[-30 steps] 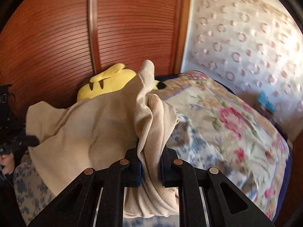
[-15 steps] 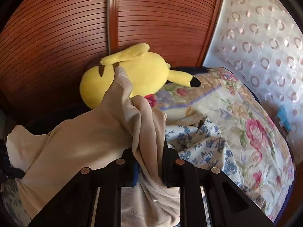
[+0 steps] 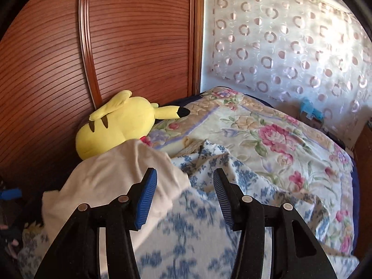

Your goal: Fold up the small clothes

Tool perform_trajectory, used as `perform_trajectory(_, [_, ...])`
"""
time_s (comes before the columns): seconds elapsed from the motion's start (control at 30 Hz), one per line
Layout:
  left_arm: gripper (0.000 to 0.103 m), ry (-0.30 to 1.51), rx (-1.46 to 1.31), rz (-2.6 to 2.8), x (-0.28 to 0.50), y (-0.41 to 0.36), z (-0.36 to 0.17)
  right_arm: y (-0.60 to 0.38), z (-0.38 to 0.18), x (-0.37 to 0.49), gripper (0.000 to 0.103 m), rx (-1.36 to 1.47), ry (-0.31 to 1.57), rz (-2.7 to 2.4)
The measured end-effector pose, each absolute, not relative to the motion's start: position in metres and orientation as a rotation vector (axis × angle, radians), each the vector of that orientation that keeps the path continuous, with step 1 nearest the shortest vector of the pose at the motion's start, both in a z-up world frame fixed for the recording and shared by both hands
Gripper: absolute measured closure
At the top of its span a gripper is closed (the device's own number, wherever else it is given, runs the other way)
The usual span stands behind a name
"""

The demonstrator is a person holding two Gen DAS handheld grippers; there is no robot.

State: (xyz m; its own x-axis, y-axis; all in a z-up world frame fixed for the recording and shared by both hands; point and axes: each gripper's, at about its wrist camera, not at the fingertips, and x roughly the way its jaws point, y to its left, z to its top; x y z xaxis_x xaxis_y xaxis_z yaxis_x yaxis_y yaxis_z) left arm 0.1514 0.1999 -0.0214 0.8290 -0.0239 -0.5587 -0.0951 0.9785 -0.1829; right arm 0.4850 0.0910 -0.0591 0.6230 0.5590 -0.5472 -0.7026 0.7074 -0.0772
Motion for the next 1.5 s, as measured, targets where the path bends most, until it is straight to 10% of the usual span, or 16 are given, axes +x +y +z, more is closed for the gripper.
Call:
perform_trajectory(0.63, [0.015,0.511,-0.058,-0.069,0.128,0.055,0.039,-0.098,-0.042,0.248,0.03,-0.111,0.375,0.551])
perform_trajectory(1.5, [0.015,0.442,-0.023,-0.074,0.091,-0.011,0.068,-0.119,-0.061,0.086,0.029,-0.008,0.278,0.318])
